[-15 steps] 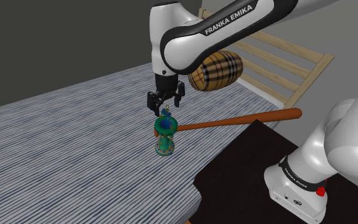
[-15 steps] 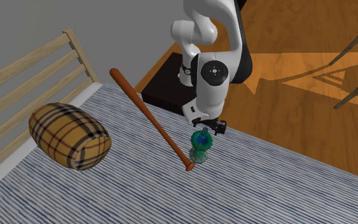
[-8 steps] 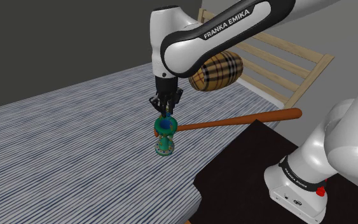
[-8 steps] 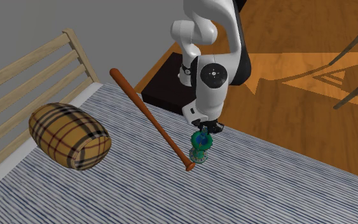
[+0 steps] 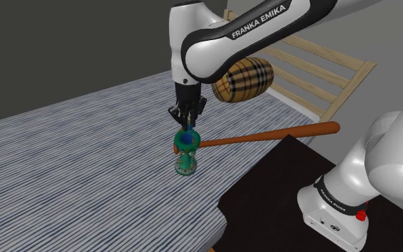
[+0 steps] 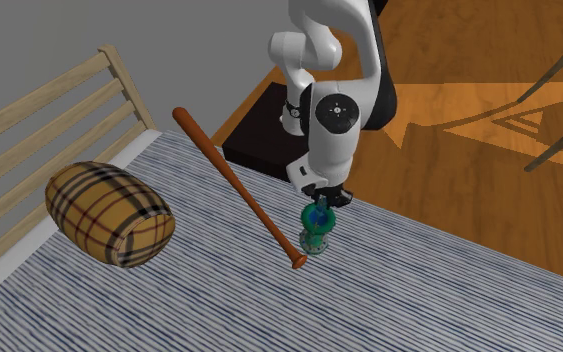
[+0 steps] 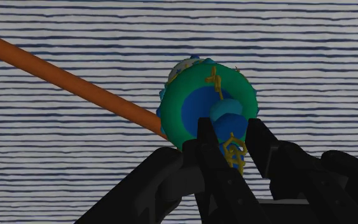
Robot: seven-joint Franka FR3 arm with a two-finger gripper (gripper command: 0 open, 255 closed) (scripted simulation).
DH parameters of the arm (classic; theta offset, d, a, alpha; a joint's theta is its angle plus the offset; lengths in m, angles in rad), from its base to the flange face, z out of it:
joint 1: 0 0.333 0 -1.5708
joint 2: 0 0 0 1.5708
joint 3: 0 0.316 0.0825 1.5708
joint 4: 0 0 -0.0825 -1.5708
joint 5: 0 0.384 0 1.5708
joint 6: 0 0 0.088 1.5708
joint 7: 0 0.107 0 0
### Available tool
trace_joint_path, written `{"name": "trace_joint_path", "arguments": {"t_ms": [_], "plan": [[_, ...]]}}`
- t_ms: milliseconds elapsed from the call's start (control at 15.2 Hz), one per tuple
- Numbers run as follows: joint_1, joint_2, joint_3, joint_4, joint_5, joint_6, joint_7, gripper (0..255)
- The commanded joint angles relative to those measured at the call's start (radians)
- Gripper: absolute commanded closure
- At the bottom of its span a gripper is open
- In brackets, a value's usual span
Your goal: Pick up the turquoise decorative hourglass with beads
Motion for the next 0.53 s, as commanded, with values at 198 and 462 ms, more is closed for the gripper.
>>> {"name": "trace_joint_path", "arguments": {"t_ms": [198, 462], "plan": [[-0.002, -0.035, 0.000, 0.031, 0.009, -0.065, -0.003, 255], [-0.003, -0.061, 0.000, 0.058, 0.015, -0.117, -0.005, 255]]}}
